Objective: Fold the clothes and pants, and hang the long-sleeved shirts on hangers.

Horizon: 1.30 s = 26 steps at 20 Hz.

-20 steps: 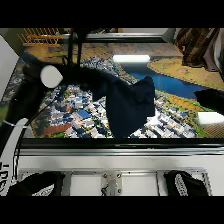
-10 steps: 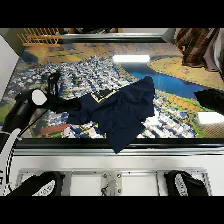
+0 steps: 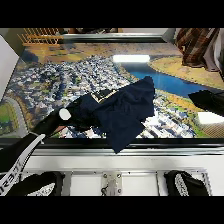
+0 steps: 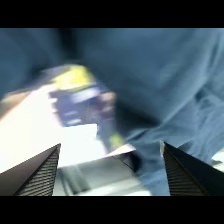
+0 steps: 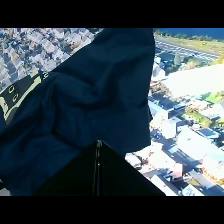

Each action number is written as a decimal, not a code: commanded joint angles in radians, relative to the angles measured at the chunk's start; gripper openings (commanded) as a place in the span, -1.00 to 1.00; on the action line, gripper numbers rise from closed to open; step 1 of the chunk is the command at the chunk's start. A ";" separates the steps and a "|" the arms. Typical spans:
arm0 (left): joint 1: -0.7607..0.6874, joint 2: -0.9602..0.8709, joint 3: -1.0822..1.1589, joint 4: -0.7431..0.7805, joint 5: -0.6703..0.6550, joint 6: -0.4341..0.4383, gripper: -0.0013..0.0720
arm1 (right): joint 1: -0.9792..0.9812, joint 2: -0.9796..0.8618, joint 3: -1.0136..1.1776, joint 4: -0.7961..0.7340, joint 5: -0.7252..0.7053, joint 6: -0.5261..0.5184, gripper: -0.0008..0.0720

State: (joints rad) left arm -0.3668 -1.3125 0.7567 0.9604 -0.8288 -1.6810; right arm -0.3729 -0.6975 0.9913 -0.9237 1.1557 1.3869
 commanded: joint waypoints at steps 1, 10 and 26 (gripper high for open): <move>-0.098 -0.136 0.092 -0.037 0.021 0.009 0.91 | 0.002 -0.001 0.000 0.027 0.005 0.000 -0.92; -0.002 -0.121 0.301 0.119 -0.112 0.028 -0.94 | 0.001 -0.121 -0.019 -0.049 0.002 0.000 -0.71; 0.196 0.104 0.325 0.172 -0.193 0.054 -0.94 | 0.392 -0.757 -0.174 0.161 -0.420 -0.056 0.62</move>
State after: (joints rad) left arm -0.1738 -1.2121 1.0809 1.1305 -1.0180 -1.6291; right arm -0.0402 -1.4055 0.8196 -0.8062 0.8089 1.3437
